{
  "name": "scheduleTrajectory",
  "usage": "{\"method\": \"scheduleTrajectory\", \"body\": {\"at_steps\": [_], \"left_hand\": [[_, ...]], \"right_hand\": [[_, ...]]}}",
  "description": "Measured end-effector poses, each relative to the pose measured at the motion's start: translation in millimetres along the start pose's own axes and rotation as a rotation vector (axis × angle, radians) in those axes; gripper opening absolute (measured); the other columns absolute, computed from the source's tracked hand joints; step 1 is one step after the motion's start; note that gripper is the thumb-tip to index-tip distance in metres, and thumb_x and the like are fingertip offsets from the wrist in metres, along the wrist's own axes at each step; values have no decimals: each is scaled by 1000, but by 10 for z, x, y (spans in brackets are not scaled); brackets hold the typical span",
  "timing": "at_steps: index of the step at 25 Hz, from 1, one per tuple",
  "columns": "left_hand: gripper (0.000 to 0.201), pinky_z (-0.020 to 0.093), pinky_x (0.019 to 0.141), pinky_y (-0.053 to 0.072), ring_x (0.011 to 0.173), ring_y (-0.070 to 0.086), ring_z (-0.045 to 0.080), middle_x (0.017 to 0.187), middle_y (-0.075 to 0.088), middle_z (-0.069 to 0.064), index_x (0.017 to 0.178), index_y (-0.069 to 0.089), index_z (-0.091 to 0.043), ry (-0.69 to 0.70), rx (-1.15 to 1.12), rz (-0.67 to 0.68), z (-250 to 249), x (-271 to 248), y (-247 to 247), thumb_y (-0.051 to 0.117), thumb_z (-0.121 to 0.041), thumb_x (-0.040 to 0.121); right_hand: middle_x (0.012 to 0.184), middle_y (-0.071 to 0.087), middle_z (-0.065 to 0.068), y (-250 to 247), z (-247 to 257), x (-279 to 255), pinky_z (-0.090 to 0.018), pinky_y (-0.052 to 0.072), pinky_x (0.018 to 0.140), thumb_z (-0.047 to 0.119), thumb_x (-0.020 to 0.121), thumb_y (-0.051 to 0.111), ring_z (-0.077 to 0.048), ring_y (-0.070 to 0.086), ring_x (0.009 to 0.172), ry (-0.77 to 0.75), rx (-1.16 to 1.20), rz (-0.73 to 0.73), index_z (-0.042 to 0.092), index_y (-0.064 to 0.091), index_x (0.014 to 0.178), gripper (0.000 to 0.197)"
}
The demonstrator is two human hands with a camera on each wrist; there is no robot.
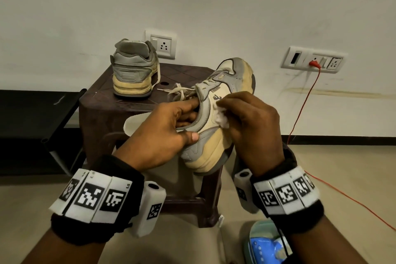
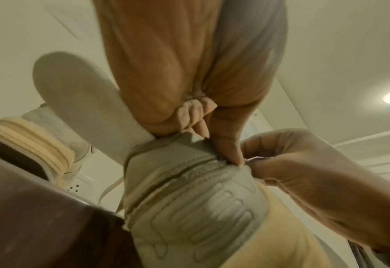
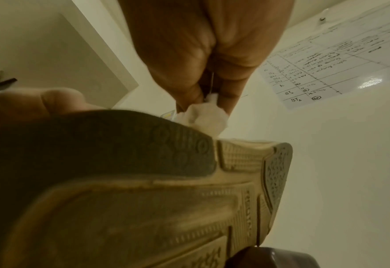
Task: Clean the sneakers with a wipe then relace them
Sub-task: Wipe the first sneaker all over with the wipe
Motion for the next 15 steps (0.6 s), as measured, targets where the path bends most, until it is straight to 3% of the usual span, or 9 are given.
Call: {"method": "scheduleTrajectory", "body": {"at_steps": [3, 7, 12, 15], "left_hand": [[75, 10, 91, 46, 104, 61, -8, 99, 66, -35, 109, 47, -53, 2, 13, -18, -5, 42, 25, 66, 12, 78], [72, 5, 85, 45, 98, 60, -14, 92, 65, -38, 103, 48, -51, 13, -17, -25, 4, 64, -4, 64, 15, 78], [75, 4, 87, 43, 100, 57, -17, 93, 62, -43, 107, 46, -53, 19, 12, -3, 31, 32, 32, 64, 14, 78], [71, 0, 79, 42, 96, 56, -22, 90, 61, -46, 99, 48, -51, 24, -32, -10, 17, 20, 22, 64, 14, 78]], "right_hand": [[102, 68, -8, -24, -21, -18, -34, 56, 77, 1, 80, 67, -18, 64, 91, 90, 43, -24, 6, 72, 102, 23], [125, 58, -8, 21, 81, -109, -33, 48, 94, 8, 85, 58, -22, 55, 113, 68, -16, 226, 11, 62, 124, 39], [106, 67, -10, -4, 37, -102, -42, 57, 78, 5, 77, 72, -25, 65, 95, 62, -66, 99, 9, 72, 105, 28], [101, 68, -11, 42, 227, -169, -41, 57, 73, 5, 78, 70, -26, 65, 91, -77, -54, 119, 8, 73, 99, 22]]}}
Point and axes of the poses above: each hand's wrist, its own x-axis towards the middle knuckle, its own y-axis out of the palm, z = x × y, the point moved 5 cm from there along x, towards the middle knuckle
